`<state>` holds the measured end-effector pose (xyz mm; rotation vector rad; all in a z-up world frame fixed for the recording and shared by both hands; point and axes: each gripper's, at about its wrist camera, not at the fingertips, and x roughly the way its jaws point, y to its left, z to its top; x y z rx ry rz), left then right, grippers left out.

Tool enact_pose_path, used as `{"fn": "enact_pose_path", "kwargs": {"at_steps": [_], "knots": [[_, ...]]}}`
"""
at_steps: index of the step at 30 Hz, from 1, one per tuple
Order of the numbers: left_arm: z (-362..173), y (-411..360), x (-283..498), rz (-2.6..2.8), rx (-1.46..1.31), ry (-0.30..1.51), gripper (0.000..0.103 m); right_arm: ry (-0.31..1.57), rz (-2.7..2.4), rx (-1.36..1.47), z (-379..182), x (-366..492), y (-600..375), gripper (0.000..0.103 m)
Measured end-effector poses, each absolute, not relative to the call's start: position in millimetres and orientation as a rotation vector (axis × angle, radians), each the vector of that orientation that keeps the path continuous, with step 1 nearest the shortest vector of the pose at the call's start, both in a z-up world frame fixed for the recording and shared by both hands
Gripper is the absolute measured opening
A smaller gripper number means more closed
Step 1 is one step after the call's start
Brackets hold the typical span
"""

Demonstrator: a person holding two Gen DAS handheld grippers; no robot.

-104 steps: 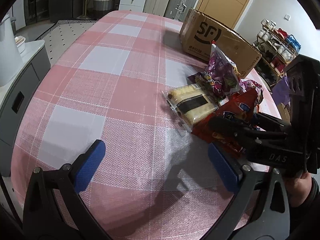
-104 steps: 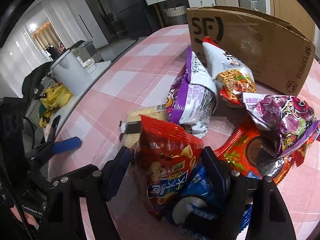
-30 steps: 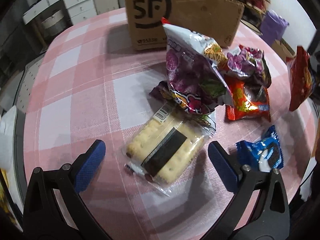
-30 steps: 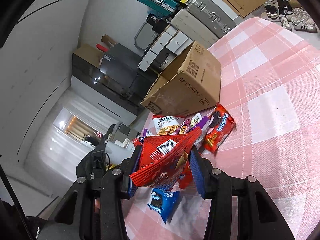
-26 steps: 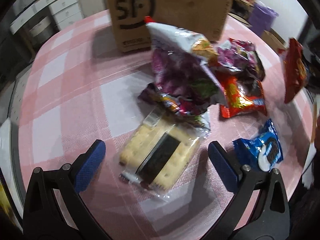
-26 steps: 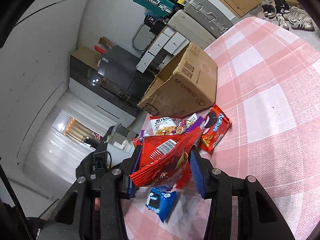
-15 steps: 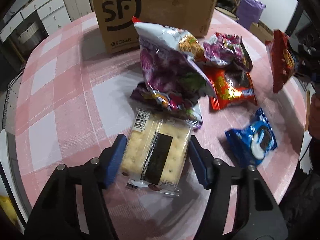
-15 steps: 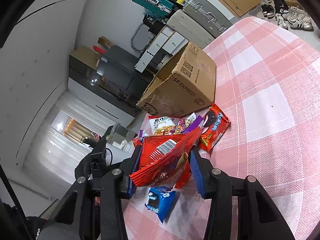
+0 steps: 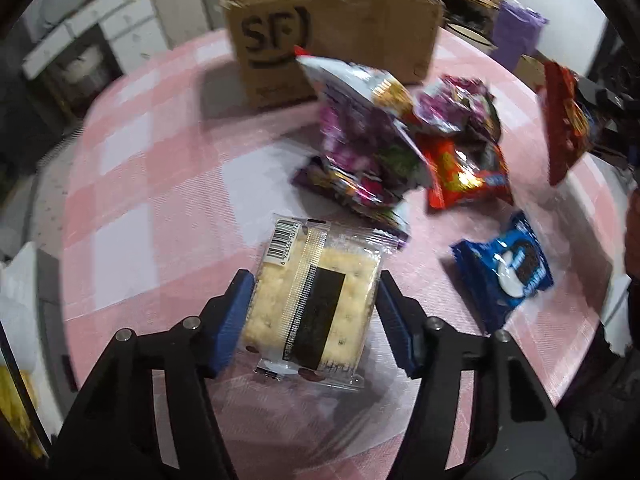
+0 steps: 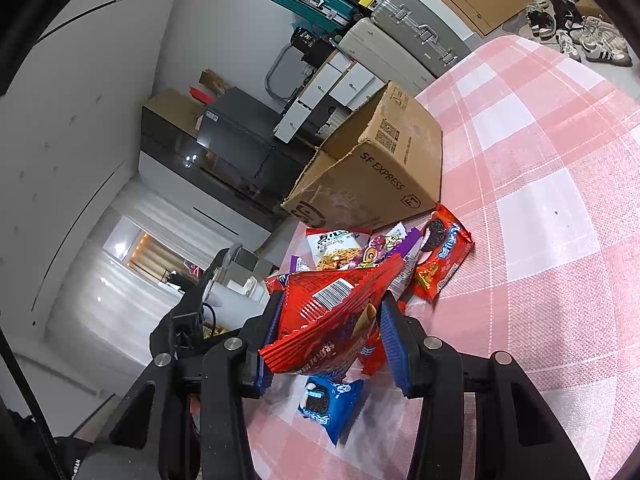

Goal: Organize snacks
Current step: 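Carry the cracker pack and red bag up over the cardboard box with both grippers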

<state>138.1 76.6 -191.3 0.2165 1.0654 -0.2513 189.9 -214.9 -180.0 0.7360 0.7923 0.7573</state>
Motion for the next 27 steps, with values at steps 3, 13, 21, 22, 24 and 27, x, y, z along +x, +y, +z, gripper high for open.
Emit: {"fn": "enact_pose_path", "kwargs": {"at_steps": [3,13,21,22,24,27], "knots": [[-179,81,131,-0.213,0.212,1.029,0.059,0.786,0.765,0.732,-176,190,-212,0.046],[-131,90,125,-0.178,0.169,0.951,0.059,0.742,0.817,0.678,-149,194,-196,0.046],[-86,99,150,-0.243,0.025,0.908,0.059,0.710,0.840,0.662,-121,211,-187,0.046],[-80,98,155,-0.250,0.009,0.905,0.059,0.707,0.844,0.660,-117,214,-186,0.046],[-71,96,163,-0.265,-0.011,0.897,0.059,0.697,0.849,0.656,-109,220,-185,0.046],[-59,90,180,-0.278,-0.031,0.892,0.059,0.681,0.853,0.657,-95,234,-184,0.046]]}}
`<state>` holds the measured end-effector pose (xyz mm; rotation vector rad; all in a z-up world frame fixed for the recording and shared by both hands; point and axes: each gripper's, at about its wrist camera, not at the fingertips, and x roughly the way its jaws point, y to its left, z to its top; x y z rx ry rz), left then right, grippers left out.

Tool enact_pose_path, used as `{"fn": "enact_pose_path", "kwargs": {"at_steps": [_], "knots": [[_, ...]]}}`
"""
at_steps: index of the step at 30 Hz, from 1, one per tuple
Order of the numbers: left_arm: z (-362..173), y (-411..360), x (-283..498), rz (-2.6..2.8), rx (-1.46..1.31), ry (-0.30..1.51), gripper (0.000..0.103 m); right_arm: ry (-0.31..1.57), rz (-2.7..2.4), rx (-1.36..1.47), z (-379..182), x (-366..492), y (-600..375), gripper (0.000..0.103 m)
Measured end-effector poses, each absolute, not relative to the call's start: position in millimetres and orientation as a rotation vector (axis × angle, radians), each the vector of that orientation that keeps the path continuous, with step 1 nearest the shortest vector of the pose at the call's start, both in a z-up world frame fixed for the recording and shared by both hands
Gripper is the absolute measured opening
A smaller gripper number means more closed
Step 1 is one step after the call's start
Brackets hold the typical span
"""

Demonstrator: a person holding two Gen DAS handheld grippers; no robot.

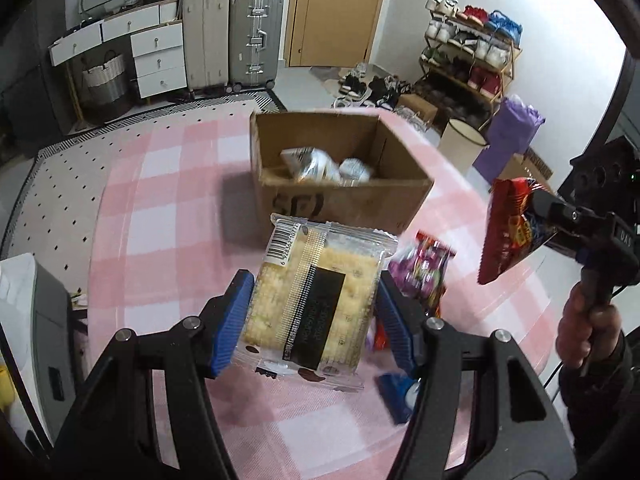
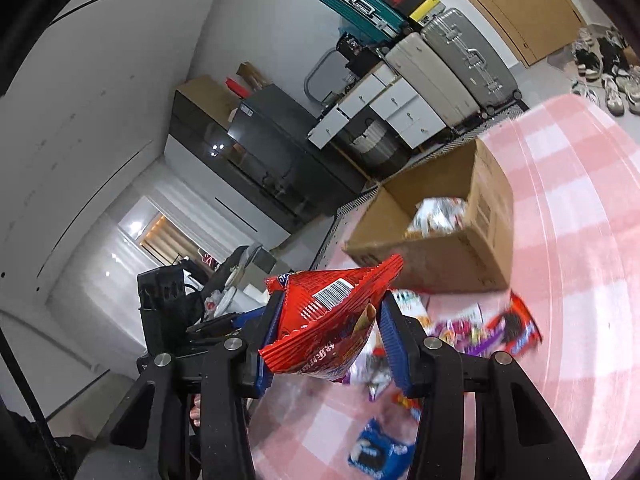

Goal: Organize snacks
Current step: 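Carry the cracker pack and red bag up over the cardboard box with both grippers, then open both grippers to drop the cracker pack and red bag into the box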

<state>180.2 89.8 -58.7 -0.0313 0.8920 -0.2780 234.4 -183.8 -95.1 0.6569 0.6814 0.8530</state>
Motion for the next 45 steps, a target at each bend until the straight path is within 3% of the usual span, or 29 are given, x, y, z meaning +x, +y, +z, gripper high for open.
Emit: {"fn": "enact_pose_path", "kwargs": {"at_steps": [21,45], "knots": [[-11,49,338,-0.301,-0.072,0.908,0.059,0.678,0.811,0.674,-56,349,-179,0.046],[-93,50,405,-0.287,-0.123,0.986,0.060,0.775,0.683,0.645,-107,397,-152,0.046]]}}
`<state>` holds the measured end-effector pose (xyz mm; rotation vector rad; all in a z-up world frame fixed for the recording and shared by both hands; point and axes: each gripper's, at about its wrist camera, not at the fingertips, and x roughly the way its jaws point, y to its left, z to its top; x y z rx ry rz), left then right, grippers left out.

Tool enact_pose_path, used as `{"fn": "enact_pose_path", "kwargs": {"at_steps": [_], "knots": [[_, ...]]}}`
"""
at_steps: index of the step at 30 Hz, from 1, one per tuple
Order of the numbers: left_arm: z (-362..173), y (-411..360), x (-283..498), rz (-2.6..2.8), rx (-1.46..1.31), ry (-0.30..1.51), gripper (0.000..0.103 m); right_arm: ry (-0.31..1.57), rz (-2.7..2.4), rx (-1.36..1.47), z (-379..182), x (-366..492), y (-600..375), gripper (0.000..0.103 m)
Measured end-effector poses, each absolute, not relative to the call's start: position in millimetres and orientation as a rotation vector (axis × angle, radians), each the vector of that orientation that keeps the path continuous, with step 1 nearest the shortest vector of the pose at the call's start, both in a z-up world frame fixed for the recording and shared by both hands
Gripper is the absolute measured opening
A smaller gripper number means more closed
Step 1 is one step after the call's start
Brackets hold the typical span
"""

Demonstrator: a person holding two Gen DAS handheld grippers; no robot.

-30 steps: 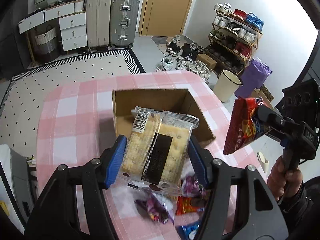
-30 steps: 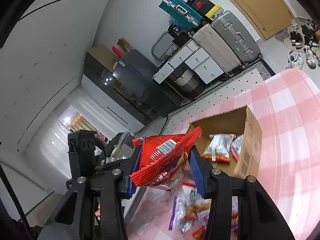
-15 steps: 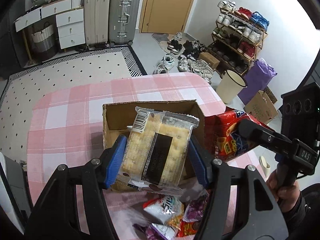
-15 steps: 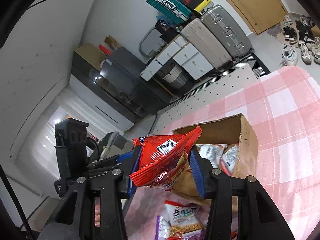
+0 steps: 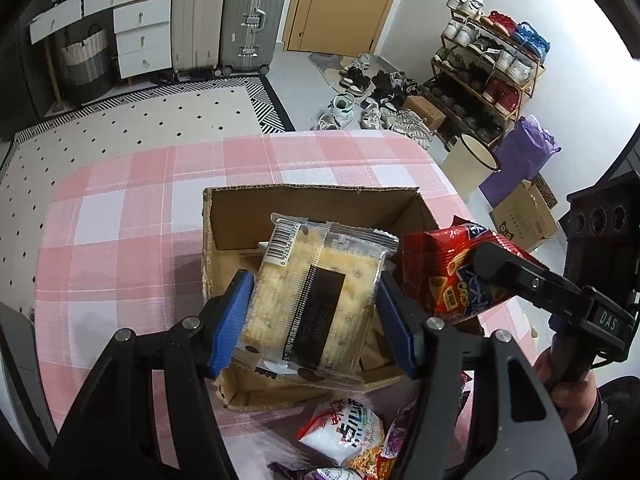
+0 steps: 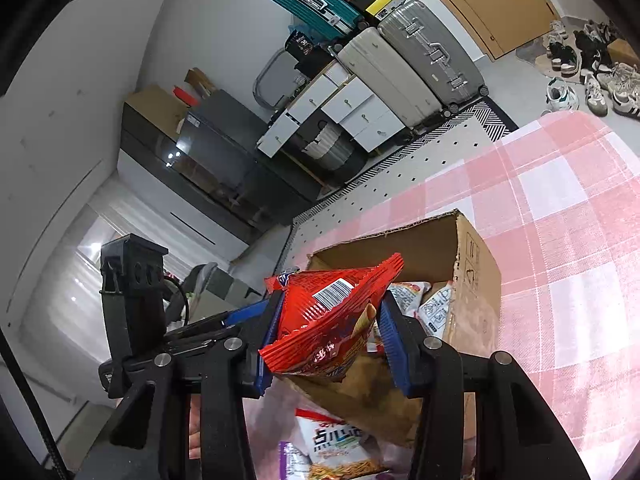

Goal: Organize snacks
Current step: 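Open both grippers to drop the cracker pack and red bag into the box, then withdraw both grippers from the box back toward the remaining snacks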

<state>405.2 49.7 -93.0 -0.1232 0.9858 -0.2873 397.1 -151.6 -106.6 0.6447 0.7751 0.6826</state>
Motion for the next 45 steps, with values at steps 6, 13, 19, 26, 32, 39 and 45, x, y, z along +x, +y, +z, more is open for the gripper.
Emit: {"fn": "enact_pose_path", "kwargs": {"at_steps": [6,13,19,26,32,39,45], "knots": [[-104,56,413,-0.278,-0.147,0.991,0.075,0.801,0.688,0.617,-113,401,-143,0.058],[-93,73,392,-0.226,-0.177,0.935,0.080,0.759,0.656,0.562,-99,384,-151,0.081],[-79,79,355,-0.201,-0.144,0.887,0.081,0.681,0.629,0.509,-78,349,-164,0.092],[-63,82,304,-0.181,-0.133,0.855,0.081,0.633,0.624,0.463,-59,305,-172,0.092],[-42,76,258,-0.174,-0.107,0.815,0.082,0.546,0.630,0.402,-39,255,-174,0.099],[-20,64,194,-0.165,-0.062,0.747,0.086,0.442,0.640,0.322,-15,197,-172,0.102],[-6,59,143,-0.138,-0.055,0.682,0.103,0.399,0.634,0.211,-6,152,-163,0.103]]}}
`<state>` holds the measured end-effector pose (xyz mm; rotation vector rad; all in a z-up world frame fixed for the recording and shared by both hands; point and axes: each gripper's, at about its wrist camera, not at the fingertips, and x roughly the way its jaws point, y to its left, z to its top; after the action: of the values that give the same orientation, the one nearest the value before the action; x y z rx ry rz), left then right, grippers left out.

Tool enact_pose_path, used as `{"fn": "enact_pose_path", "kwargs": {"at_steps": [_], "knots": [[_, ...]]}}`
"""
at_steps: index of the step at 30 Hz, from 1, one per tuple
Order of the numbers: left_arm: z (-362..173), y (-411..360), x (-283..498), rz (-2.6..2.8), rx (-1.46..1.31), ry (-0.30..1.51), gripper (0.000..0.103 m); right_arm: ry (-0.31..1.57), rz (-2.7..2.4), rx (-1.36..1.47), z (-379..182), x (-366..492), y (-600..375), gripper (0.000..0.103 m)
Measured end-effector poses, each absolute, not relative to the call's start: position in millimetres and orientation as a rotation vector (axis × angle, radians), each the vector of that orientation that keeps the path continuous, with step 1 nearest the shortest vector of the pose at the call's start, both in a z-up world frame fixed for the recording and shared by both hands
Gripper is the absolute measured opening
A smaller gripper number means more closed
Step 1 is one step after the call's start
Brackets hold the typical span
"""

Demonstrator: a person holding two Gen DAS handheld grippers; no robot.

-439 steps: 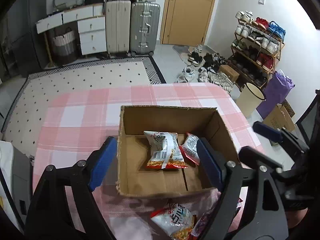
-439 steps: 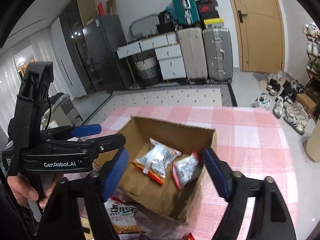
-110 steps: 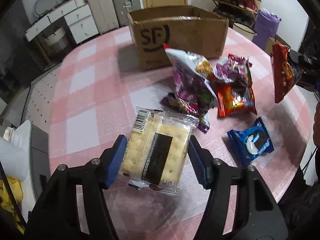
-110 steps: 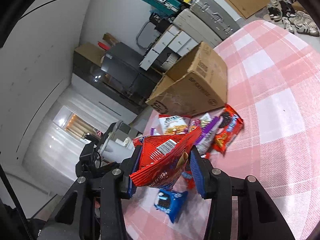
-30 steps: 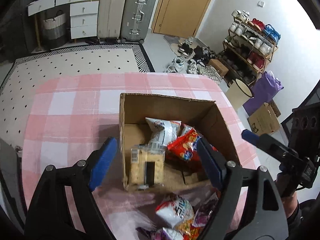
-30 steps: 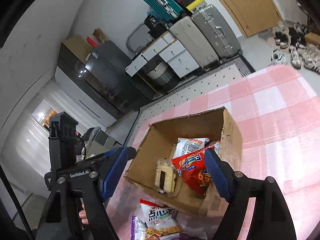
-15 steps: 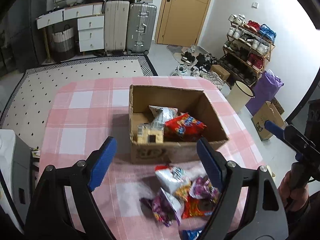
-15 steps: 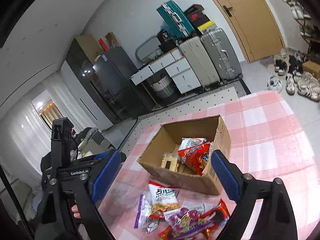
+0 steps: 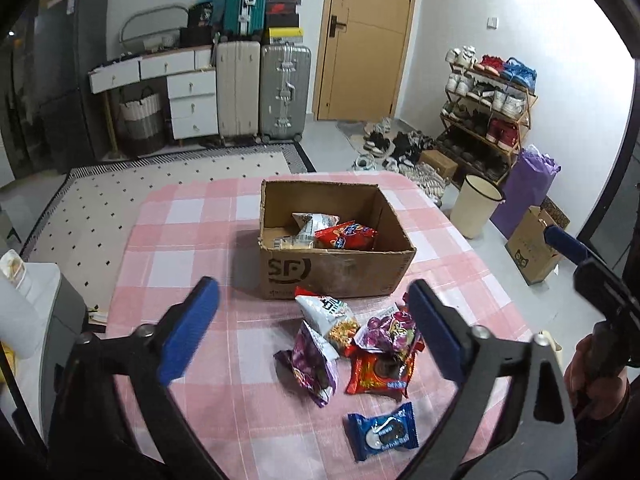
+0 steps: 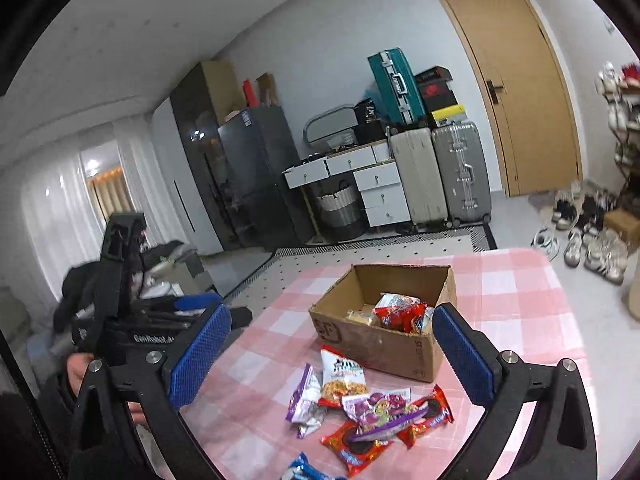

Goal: Organize snacks
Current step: 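Withdraw both grippers from the box back toward the remaining snacks, then lower the left gripper onto the blue Oreo pack and grasp it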

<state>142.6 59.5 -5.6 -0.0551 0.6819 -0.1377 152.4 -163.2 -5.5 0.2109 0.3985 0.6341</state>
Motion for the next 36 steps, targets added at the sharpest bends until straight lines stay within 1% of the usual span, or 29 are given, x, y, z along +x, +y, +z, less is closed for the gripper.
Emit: {"fn": "enact_pose_path", "kwargs": {"at_steps": [5,13,17,25,28,36], "knots": [[1,49,110,-0.132,-0.036,0.642,0.102,0.364,0.606,0.175,-8,121,-165,0.103],[-13,35,69,-0.085,-0.027,0.636,0.102,0.401,0.515,0.110,-26,94,-170,0.103],[-32,29,58,-0.085,-0.027,0.672,0.102,0.422,0.464,0.079,-41,81,-173,0.103],[-92,17,50,-0.100,-0.045,0.806,0.102,0.537,0.447,0.043,-81,75,-170,0.103],[-115,10,53,-0.105,-0.040,0.855,0.102,0.588,0.529,0.106,-98,77,-174,0.103],[-147,-1,61,-0.117,-0.036,0.913,0.102,0.567,0.467,0.069,-112,70,-170,0.103]]}}
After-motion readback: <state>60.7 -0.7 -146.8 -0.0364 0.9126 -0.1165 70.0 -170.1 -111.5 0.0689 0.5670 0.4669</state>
